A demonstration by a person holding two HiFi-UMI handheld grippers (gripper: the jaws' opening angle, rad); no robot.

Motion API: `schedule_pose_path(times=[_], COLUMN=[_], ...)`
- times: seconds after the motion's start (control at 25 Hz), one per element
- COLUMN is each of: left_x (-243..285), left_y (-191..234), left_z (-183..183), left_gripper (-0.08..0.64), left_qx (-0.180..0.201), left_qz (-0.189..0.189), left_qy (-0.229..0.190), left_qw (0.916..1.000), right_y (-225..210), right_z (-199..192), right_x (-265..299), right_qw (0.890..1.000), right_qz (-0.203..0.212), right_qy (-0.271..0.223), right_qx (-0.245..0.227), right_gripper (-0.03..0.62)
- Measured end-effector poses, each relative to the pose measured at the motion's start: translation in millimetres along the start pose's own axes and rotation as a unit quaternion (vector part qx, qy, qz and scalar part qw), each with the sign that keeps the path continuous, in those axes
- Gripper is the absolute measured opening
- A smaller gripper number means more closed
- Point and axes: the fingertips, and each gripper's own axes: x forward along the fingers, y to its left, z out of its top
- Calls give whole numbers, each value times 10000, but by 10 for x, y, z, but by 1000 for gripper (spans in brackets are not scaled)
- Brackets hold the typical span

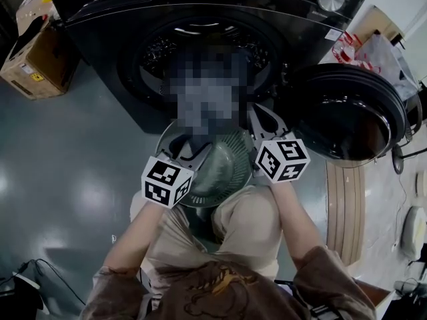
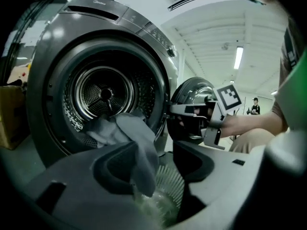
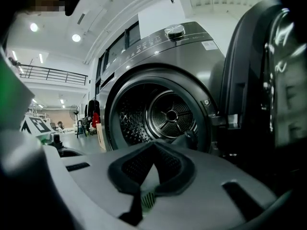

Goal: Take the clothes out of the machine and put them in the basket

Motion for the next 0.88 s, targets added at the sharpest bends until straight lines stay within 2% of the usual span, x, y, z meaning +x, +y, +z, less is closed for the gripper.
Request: schedule_pose_path(times=[0.04,0.08,0.24,0.4,0.56,0.88], left_x=[25,54,295,769,1259,1836], left_y=[77,159,475,775,1023,1344], left_z=[16,43,238,426,493,212], left_gripper=[301,338,394,423,442,451], left_qx=[8,31,235,449,566,551], left_qz=[88,176,425,497,502,526], left_qy=[-4,-22,-155,-132,147,909], left_qw=[10000,9998,9987,9977,9970,9929], right_y=[9,22,96,130,101,62], right_z=[2,7,40,57,44,25], right_x=[2,2,-21,-59,-121,-138], right_qw=[10000,10000,10000,10000,10000,10000], right_qz=[3,10,64,65,28,15], right_qy=[-4,-11,-40,-52,-44,18], right_qx=[4,8,1,-32,44,47], right_gripper=[-5,-5,-5,-5,-5,-5])
